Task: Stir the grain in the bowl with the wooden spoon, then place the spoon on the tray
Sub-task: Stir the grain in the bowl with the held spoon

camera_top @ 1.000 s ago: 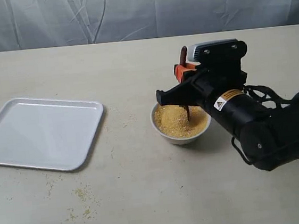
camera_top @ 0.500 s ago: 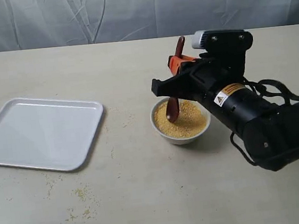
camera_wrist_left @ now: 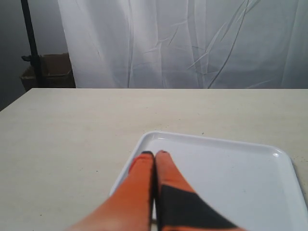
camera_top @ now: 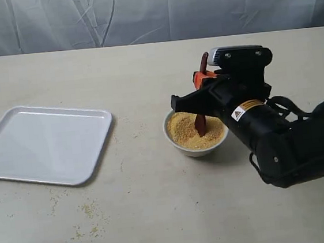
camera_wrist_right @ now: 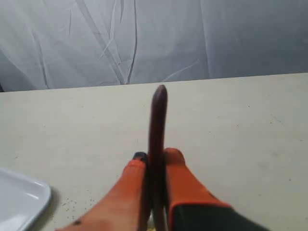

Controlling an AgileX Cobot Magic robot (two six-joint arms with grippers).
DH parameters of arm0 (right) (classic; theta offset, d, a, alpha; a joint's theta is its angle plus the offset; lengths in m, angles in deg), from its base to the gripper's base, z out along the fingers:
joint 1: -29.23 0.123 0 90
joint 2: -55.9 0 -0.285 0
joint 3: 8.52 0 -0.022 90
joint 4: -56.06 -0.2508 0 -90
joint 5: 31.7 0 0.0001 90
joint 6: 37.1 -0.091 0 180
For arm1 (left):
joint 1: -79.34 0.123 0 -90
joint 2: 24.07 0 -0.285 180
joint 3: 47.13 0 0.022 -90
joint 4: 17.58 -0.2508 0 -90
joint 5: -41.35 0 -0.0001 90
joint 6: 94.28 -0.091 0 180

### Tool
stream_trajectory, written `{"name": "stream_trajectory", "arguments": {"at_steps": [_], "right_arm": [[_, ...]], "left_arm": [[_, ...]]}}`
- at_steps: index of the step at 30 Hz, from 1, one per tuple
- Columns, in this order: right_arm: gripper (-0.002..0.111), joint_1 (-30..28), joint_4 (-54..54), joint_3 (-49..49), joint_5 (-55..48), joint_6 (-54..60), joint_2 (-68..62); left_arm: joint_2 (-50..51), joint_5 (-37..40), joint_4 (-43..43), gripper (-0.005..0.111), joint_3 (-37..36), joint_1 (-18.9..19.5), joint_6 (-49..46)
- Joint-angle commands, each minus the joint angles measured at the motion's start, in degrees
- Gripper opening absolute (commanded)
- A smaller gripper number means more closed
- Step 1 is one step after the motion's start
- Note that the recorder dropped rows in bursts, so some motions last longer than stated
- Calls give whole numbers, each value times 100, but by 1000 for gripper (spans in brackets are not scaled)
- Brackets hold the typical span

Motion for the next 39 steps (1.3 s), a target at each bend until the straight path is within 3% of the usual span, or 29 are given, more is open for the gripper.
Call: {"name": "stream_trajectory", "arguments": {"at_steps": [1,17,21,26,33,39], "right_arm": [[-1,-4,-514,10,19,121,433],[-1,-15,-1172,10,-32,593,371],[-1,-15,-986,10,-32,473,87],[-1,-15,194,21,120,-805,-280],[-1,-15,275,21,181,-270,181],[-1,-5,402,21,-12,-537,671]], "left_arm": [[-29,-60,16,0,-28,5,6],[-29,-60,16,0,-28,5,6],[-29,-60,16,0,-28,5,6],[-29,-60,16,0,-28,5,6],[-29,-60,16,0,-28,5,6],[-29,-60,16,0,-28,5,6]]}}
